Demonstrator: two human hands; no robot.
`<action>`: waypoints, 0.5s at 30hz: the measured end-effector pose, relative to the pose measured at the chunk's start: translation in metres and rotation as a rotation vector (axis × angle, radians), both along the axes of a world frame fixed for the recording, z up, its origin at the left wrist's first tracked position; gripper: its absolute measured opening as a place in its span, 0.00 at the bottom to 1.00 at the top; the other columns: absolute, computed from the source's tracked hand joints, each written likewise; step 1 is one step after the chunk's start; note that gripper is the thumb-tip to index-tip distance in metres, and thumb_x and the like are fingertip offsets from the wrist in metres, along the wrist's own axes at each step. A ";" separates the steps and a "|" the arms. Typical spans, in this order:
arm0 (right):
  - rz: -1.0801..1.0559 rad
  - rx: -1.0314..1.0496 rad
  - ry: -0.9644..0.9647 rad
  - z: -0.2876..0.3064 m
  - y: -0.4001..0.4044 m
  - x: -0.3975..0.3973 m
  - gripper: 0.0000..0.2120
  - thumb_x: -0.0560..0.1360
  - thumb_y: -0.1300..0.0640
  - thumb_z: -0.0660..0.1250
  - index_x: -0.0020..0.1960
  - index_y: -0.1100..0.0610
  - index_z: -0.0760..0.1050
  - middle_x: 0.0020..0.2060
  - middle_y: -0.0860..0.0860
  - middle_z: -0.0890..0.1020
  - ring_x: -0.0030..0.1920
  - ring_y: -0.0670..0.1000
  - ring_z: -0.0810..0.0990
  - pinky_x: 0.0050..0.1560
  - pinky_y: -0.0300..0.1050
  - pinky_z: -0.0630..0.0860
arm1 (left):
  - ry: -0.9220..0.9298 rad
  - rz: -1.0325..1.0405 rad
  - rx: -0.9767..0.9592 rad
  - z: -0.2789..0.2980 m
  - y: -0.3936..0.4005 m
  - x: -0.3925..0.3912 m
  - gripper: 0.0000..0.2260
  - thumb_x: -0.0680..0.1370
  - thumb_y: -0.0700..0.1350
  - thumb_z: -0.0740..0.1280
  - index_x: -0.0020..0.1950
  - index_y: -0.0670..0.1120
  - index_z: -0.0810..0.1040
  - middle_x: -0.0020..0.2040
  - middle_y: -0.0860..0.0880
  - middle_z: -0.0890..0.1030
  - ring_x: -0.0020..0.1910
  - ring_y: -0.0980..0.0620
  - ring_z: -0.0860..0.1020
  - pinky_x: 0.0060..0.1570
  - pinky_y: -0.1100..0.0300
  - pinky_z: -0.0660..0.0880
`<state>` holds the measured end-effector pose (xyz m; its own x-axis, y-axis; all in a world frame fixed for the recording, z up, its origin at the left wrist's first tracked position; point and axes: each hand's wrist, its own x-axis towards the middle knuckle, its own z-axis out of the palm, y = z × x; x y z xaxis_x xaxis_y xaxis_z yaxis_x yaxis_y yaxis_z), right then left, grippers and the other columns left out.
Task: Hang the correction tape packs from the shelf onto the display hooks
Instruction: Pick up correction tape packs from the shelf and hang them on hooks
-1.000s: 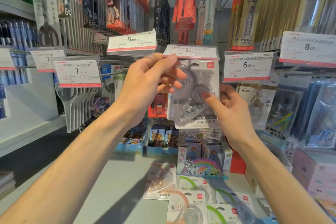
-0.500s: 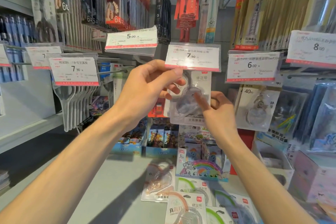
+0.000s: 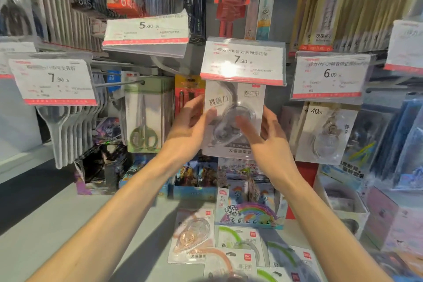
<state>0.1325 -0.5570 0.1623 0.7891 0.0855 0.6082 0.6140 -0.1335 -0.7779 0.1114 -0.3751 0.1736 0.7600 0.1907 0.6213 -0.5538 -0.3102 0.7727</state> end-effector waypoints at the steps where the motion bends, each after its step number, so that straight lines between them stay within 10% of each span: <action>1: -0.005 0.005 -0.011 -0.001 0.000 0.002 0.42 0.70 0.31 0.68 0.79 0.44 0.62 0.63 0.38 0.77 0.59 0.29 0.75 0.45 0.18 0.71 | -0.004 0.004 -0.002 -0.002 -0.001 0.003 0.15 0.83 0.53 0.66 0.69 0.60 0.71 0.57 0.67 0.78 0.49 0.78 0.77 0.46 0.81 0.71; 6: 0.002 0.045 0.005 -0.005 0.001 0.016 0.34 0.76 0.38 0.70 0.78 0.46 0.65 0.57 0.33 0.80 0.54 0.25 0.77 0.46 0.20 0.72 | -0.016 0.003 0.000 -0.008 -0.002 0.016 0.16 0.83 0.54 0.65 0.70 0.53 0.72 0.46 0.75 0.82 0.48 0.77 0.78 0.45 0.80 0.71; 11: 0.018 0.113 0.085 -0.001 0.006 0.037 0.25 0.79 0.49 0.71 0.74 0.52 0.71 0.48 0.31 0.85 0.51 0.28 0.81 0.45 0.22 0.74 | 0.064 -0.050 0.004 -0.002 -0.001 0.040 0.27 0.83 0.58 0.64 0.80 0.50 0.65 0.74 0.52 0.75 0.72 0.52 0.74 0.73 0.53 0.69; 15: -0.037 0.084 0.148 0.001 0.011 0.050 0.34 0.76 0.38 0.72 0.77 0.50 0.68 0.66 0.47 0.81 0.64 0.44 0.80 0.58 0.38 0.74 | 0.152 -0.096 -0.046 0.000 -0.005 0.050 0.31 0.83 0.59 0.63 0.82 0.49 0.60 0.80 0.49 0.66 0.76 0.52 0.67 0.64 0.65 0.66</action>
